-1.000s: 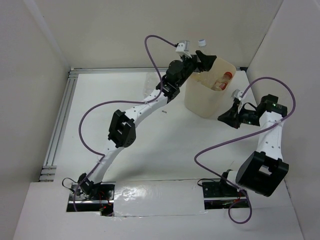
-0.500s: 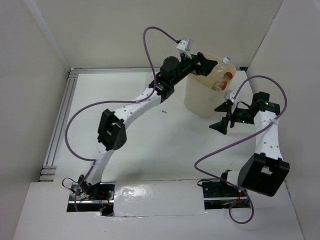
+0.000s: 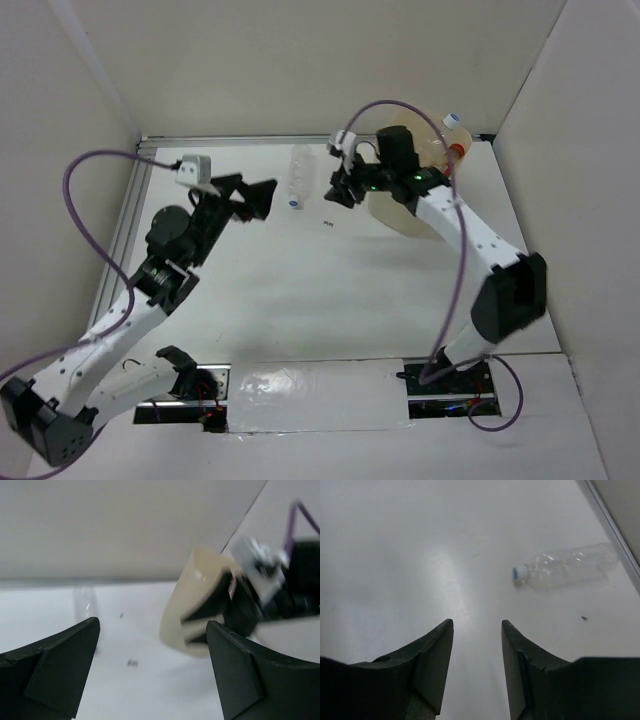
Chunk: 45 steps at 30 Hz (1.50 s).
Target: Put the plastic bottles in the bin
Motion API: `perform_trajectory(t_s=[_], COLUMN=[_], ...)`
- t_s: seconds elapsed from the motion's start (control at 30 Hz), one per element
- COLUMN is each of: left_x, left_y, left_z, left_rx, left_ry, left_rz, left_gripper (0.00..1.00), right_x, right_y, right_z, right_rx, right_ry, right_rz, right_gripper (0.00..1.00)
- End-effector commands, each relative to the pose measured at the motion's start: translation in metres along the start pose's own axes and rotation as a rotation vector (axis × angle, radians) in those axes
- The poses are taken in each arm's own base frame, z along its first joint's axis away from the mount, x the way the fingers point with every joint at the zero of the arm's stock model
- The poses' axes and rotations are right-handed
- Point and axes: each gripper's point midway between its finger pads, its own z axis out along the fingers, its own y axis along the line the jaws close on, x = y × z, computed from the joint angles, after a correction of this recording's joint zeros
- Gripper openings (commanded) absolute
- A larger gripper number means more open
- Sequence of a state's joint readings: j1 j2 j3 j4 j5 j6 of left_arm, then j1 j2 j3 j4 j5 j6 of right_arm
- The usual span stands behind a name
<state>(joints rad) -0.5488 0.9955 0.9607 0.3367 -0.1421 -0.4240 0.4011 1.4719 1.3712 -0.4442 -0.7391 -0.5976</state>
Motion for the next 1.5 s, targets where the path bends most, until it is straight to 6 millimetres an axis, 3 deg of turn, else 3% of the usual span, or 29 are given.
perform_trajectory(t_s=[0.0,0.03,0.07,0.1,0.13,0.17,0.2,0.23,0.27,0.3,0.33,0.37,0.4,0.43,0.47,0.5,0.57,0.73,0.77,0.8,0.9,1.0,1.13,1.2,1.33,1.47], left_x=[0.061,0.078,0.068,0.071,0.088,0.089,0.084,0.087,0.092,0.096,0.096,0.100,0.102,0.104,0.105,0.105,0.103,0.110,0.110,0.111,0.114,0.122,0.122,0.125,0.124,0.118], left_y=[0.047,0.056,0.056,0.059,0.064,0.067,0.066,0.066,0.065,0.067,0.069,0.068,0.069,0.070,0.067,0.067,0.065,0.068,0.066,0.066,0.065,0.063,0.060,0.059,0.057,0.055], left_z=[-0.052,-0.067,-0.083,-0.092,-0.103,-0.109,-0.117,-0.121,-0.126,-0.129,-0.132,-0.133,-0.137,-0.138,-0.140,-0.141,-0.145,-0.150,-0.150,-0.149,-0.144,-0.139,-0.137,-0.137,-0.135,-0.137], left_rx=[-0.178,-0.206,-0.210,-0.223,-0.243,-0.259,-0.251,-0.254,-0.252,-0.257,-0.267,-0.264,-0.269,-0.274,-0.258,-0.261,-0.251,-0.260,-0.252,-0.251,-0.238,-0.228,-0.205,-0.196,-0.184,-0.176], left_ry=[0.170,0.203,0.166,0.168,0.207,0.200,0.179,0.182,0.196,0.207,0.207,0.223,0.234,0.245,0.253,0.260,0.257,0.272,0.277,0.278,0.287,0.316,0.309,0.313,0.307,0.290], left_rz=[-0.008,-0.028,-0.050,-0.066,-0.087,-0.100,-0.117,-0.124,-0.133,-0.131,-0.128,-0.126,-0.123,-0.120,-0.122,-0.120,-0.132,-0.137,-0.139,-0.130,-0.114,-0.104,-0.111,-0.112,-0.116,-0.120], left_gripper=[1.00,1.00,1.00,1.00,1.00,1.00,1.00,1.00,1.00,1.00,1.00,1.00,1.00,1.00,1.00,1.00,1.00,1.00,1.00,1.00,1.00,1.00,1.00,1.00,1.00,1.00], right_x=[-0.016,0.008,-0.016,-0.014,0.009,0.015,-0.006,0.000,0.043,0.026,0.033,0.055,0.064,0.055,0.079,0.077,0.104,0.128,0.126,0.147,0.171,0.177,0.171,0.179,0.195,0.207], right_y=[-0.083,-0.090,-0.106,-0.112,-0.119,-0.124,-0.137,-0.142,-0.148,-0.157,-0.159,-0.165,-0.173,-0.177,-0.181,-0.190,-0.201,-0.215,-0.211,-0.210,-0.194,-0.178,-0.169,-0.162,-0.147,-0.136], right_z=[0.042,0.071,0.078,0.090,0.119,0.132,0.137,0.148,0.177,0.179,0.188,0.200,0.210,0.209,0.219,0.218,0.217,0.207,0.212,0.216,0.240,0.255,0.257,0.257,0.253,0.248], right_rx=[0.336,0.338,0.369,0.396,0.473,0.512,0.559,0.590,0.626,0.631,0.632,0.676,0.710,0.711,0.747,0.785,0.893,1.000,0.961,0.947,0.813,0.695,0.623,0.610,0.576,0.550], right_ry=[-0.039,-0.001,-0.058,-0.058,-0.009,0.012,-0.001,0.023,0.097,0.064,0.062,0.073,0.050,0.022,0.052,0.034,0.068,0.088,0.086,0.120,0.159,0.180,0.186,0.217,0.289,0.351], right_rz=[0.261,0.391,0.406,0.454,0.528,0.550,0.566,0.605,0.701,0.724,0.751,0.788,0.801,0.794,0.808,0.800,0.792,0.775,0.781,0.794,0.808,0.798,0.776,0.787,0.781,0.761], right_gripper=[0.52,0.55,0.57,0.75,0.82,0.87,0.93,0.97,0.97,0.97,0.98,0.98,0.99,0.99,0.99,0.99,0.99,0.99,0.99,0.99,0.84,0.69,0.69,0.70,0.84,0.84])
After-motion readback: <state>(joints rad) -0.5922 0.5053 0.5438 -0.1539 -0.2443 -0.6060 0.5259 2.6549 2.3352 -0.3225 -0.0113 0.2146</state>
